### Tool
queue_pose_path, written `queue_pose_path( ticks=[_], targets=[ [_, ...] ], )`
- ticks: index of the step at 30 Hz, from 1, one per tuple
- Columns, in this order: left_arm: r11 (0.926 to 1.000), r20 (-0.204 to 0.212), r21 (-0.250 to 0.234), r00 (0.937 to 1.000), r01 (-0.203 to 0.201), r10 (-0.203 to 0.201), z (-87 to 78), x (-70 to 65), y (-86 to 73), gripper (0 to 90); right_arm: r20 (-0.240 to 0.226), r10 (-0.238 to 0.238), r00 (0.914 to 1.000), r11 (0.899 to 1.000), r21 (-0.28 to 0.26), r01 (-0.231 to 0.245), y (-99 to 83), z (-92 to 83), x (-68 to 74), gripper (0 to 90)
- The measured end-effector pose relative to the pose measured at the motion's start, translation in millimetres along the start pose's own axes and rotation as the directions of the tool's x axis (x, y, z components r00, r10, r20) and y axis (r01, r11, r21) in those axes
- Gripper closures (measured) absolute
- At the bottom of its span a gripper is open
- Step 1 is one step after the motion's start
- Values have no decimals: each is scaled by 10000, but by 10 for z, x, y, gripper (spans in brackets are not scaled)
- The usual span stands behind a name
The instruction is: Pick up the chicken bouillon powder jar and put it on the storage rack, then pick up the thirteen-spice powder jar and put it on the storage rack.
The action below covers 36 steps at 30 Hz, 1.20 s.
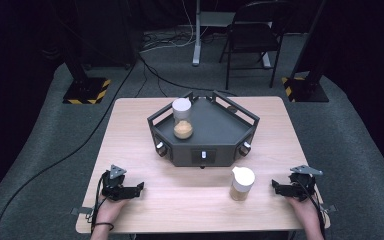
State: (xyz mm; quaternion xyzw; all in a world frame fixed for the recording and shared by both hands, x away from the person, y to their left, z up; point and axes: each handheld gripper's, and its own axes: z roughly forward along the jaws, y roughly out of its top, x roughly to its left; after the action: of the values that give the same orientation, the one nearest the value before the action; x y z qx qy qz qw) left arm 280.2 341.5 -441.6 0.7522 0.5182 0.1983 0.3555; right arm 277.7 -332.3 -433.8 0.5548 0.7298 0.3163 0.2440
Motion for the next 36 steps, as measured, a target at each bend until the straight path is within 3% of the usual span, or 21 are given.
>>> queue_pose_path(
  ticks=[6,29,30,36],
  targets=[
    [9984,-393,307,9980,-483,495,35,-118,55,0,-1,-1,10000,10000,-1,1,-1,0,0,12],
    [9983,-369,303,9980,-496,507,40,-113,58,0,53,112,9999,9999,-56,-112,-9,-7,6,39],
    [9984,-371,291,9981,-481,491,41,-114,56,0,-168,188,9997,9996,-194,-191,-29,-14,-29,56],
    [9983,-357,305,9980,-505,516,40,-109,59,0,-340,213,9992,9993,-310,-223,-25,-59,-35,67]
  ],
)
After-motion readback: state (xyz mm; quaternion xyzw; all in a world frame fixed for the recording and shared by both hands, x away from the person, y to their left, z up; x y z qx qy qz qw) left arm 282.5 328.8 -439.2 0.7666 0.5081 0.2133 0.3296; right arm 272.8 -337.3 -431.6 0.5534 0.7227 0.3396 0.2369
